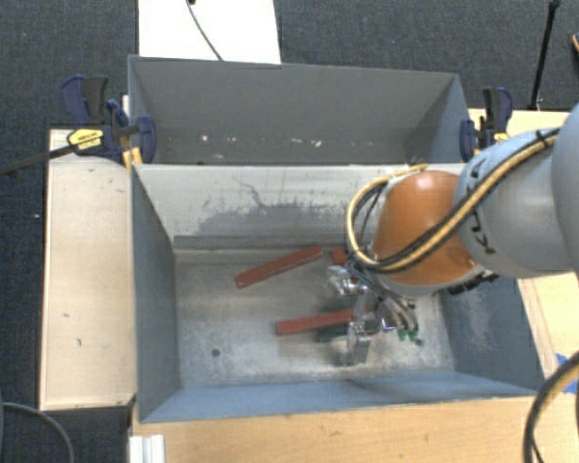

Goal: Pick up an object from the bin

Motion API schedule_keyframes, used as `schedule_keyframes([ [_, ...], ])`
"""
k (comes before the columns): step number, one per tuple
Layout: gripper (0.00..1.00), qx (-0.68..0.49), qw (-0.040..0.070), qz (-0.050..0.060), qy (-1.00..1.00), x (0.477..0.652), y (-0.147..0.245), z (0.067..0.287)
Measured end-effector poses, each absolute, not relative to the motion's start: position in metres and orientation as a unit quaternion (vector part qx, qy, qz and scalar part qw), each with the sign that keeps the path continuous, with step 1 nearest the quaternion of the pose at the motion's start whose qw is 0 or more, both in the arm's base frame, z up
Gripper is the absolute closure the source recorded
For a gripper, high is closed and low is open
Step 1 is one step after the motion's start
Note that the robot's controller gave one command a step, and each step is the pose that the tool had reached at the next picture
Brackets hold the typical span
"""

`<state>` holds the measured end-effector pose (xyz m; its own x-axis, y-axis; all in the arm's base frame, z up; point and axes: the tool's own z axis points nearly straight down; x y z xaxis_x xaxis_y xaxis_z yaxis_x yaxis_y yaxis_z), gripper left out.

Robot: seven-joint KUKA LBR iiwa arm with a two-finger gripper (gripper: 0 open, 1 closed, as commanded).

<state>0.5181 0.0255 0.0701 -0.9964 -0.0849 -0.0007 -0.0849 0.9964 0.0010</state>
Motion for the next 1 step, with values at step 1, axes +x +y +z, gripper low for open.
schedule_keyframes([
  [1,1.0,-0.039,0.001,0.001,0.999,0.5334,0.0253,0.0719],
])
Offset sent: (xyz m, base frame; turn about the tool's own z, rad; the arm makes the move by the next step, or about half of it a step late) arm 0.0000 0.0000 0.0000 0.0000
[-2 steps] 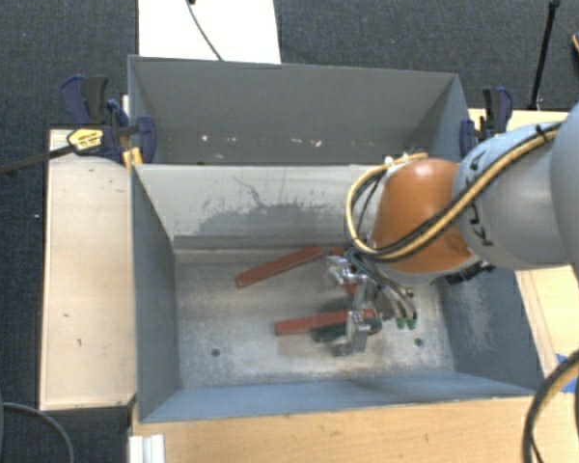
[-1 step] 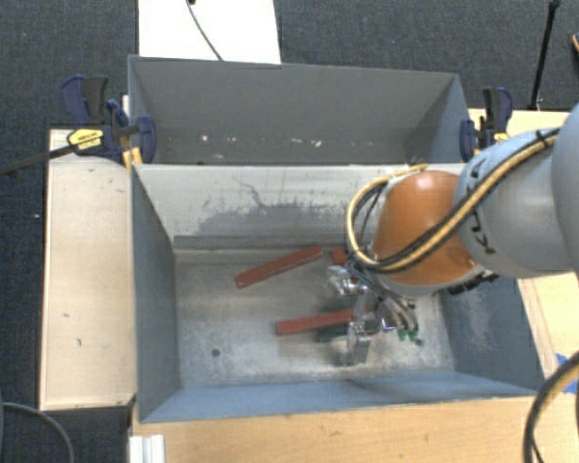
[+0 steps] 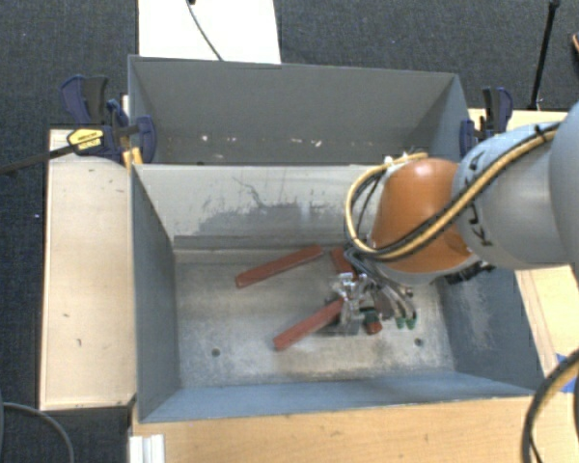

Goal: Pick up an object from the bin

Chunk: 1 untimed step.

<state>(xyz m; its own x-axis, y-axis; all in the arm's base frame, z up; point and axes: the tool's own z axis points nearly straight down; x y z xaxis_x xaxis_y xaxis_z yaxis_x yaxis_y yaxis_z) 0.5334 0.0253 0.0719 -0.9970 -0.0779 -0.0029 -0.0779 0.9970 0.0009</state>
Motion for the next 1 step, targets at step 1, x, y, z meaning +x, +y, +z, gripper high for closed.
schedule_keyframes([
  [1,1.0,-0.039,0.001,0.001,0.999,0.5334,0.0253,0.0719],
])
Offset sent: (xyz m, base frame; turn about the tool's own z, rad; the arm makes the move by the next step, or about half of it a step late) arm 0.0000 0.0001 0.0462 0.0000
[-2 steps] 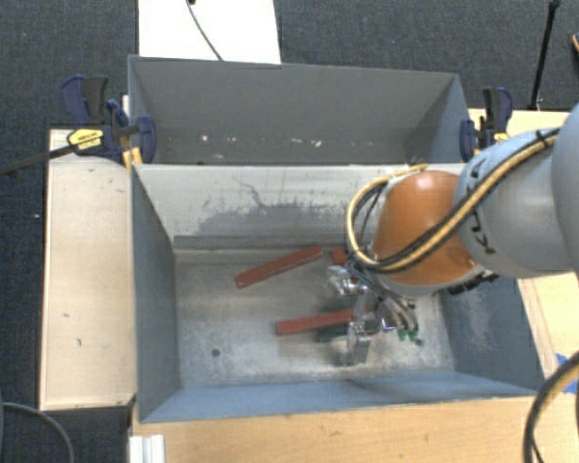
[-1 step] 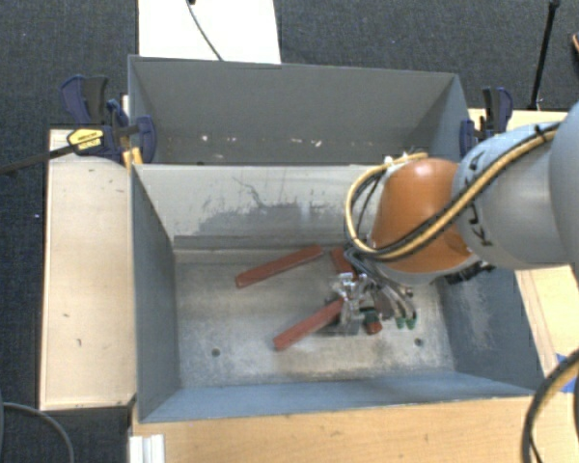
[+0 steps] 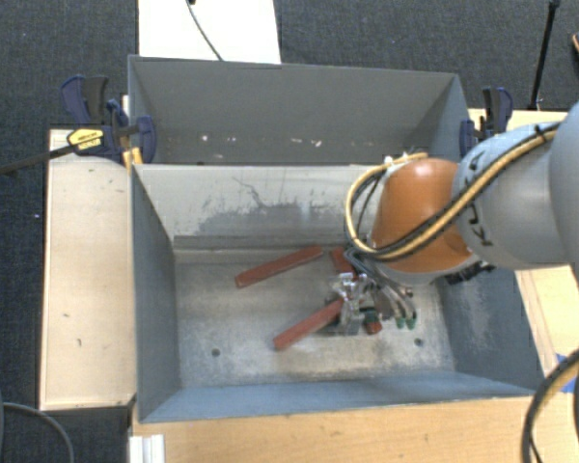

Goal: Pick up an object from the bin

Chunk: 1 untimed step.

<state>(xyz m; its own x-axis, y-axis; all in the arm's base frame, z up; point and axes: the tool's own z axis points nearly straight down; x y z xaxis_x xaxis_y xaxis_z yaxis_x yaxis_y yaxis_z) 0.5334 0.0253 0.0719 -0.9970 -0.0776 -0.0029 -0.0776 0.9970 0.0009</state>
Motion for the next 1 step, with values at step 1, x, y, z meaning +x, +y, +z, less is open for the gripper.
schedule_keyframes([
  [1,1.0,-0.039,-0.001,0.0,0.999,0.532,0.0253,0.0768],
])
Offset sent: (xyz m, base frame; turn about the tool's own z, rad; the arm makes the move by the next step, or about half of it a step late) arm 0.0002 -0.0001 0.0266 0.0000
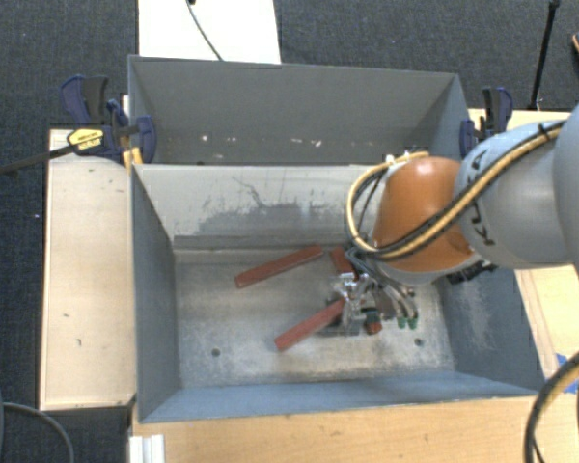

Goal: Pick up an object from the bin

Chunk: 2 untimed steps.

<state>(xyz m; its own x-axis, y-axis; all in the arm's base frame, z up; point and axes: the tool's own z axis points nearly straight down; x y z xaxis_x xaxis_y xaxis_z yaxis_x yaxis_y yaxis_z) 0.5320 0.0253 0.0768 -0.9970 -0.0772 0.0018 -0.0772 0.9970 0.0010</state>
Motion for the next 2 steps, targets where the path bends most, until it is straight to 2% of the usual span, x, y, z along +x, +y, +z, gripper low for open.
schedule_keyframes([
  [2,1.0,0.038,0.001,0.0,-0.999,0.532,0.025,0.099],
])
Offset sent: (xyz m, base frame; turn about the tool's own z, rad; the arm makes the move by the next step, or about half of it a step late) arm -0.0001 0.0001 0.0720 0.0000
